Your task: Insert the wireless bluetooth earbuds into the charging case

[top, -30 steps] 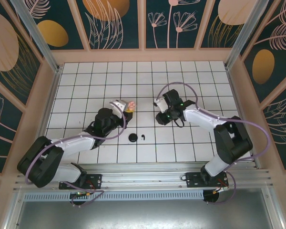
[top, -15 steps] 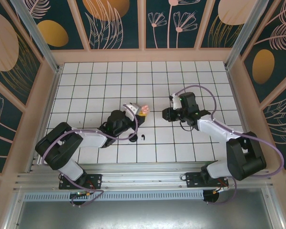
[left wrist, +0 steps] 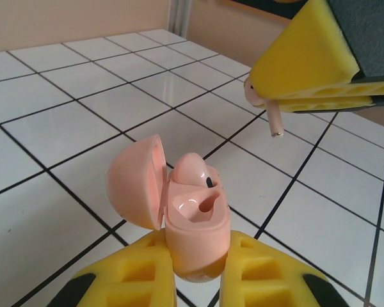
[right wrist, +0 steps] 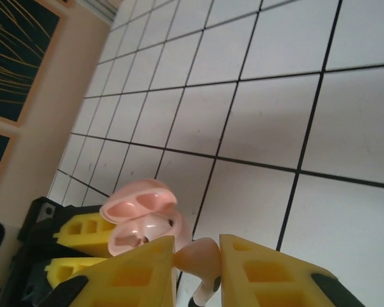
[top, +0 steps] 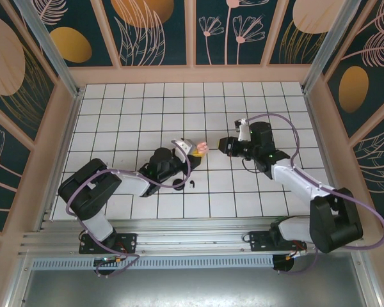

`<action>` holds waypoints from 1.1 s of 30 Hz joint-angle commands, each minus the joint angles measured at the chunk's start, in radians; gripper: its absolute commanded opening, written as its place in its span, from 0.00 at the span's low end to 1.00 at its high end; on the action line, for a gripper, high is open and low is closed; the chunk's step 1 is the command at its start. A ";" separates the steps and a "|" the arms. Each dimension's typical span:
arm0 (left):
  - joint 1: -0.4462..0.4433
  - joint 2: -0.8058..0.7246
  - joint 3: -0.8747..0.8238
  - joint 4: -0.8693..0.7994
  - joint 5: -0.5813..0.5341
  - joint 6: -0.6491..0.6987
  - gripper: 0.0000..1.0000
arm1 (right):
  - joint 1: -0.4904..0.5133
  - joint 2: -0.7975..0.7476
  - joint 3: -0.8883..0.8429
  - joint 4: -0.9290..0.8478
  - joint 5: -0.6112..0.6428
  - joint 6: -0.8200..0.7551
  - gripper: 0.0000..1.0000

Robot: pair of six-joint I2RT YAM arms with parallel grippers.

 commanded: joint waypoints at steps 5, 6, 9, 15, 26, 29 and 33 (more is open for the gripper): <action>-0.013 0.039 0.037 0.061 0.082 0.013 0.05 | 0.109 -0.090 0.030 -0.006 0.093 -0.154 0.22; -0.013 0.040 0.038 0.066 0.090 0.016 0.05 | 0.119 -0.093 0.032 -0.003 0.101 -0.165 0.22; -0.014 0.040 0.040 0.074 0.103 0.018 0.05 | 0.134 -0.094 0.029 0.016 0.112 -0.177 0.22; -0.015 0.035 0.043 0.079 0.122 0.028 0.06 | 0.140 -0.076 0.032 0.029 0.145 -0.188 0.22; -0.017 0.018 0.042 0.082 0.124 0.031 0.06 | 0.158 -0.034 0.036 0.067 0.139 -0.185 0.22; -0.016 0.017 0.036 0.092 0.127 0.029 0.06 | 0.158 -0.025 0.033 0.067 0.145 -0.188 0.22; -0.016 0.017 0.034 0.097 0.130 0.026 0.06 | 0.158 -0.016 0.031 0.074 0.154 -0.188 0.22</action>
